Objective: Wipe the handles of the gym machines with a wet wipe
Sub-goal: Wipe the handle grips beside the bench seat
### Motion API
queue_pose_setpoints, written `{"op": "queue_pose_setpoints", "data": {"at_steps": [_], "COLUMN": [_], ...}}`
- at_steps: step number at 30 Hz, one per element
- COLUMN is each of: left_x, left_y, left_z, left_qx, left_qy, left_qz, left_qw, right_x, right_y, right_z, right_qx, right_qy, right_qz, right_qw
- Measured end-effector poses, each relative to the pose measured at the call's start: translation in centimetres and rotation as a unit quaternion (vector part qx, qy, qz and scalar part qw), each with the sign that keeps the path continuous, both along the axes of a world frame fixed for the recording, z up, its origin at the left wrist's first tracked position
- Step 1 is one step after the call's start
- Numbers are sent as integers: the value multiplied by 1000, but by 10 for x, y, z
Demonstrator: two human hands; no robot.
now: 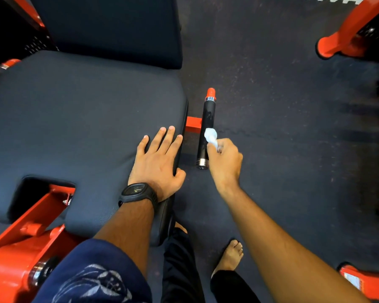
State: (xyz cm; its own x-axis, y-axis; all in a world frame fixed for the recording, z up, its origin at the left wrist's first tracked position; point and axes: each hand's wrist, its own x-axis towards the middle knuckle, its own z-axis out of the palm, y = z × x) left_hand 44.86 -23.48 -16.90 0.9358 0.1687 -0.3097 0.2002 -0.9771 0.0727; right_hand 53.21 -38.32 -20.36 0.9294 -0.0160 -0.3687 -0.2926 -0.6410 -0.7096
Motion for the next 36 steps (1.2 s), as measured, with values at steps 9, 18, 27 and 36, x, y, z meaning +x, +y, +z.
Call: {"op": "queue_pose_setpoints", "data": {"at_steps": [9,18,27,36], "left_x": [-1,-1,0,0], "left_y": [0,0,0,-1], "left_z": [-2,0,1,0], "left_qx": [-6,1,4,5], "left_qy": [-9,-7,-4,-9], "left_qz": [5,7,0,4], "left_qw": [1000,1000,1000,1000], "right_x": [-4,-33,-38,-10], "right_y": [2,3,4,0], "right_z": [-32,6,12,-6], "right_qx": [205,41,-139,-194], "right_qy": [143,21,-109,-156], "right_qz": [-158,-39,263,417], "right_qw": [955,998,949,874]}}
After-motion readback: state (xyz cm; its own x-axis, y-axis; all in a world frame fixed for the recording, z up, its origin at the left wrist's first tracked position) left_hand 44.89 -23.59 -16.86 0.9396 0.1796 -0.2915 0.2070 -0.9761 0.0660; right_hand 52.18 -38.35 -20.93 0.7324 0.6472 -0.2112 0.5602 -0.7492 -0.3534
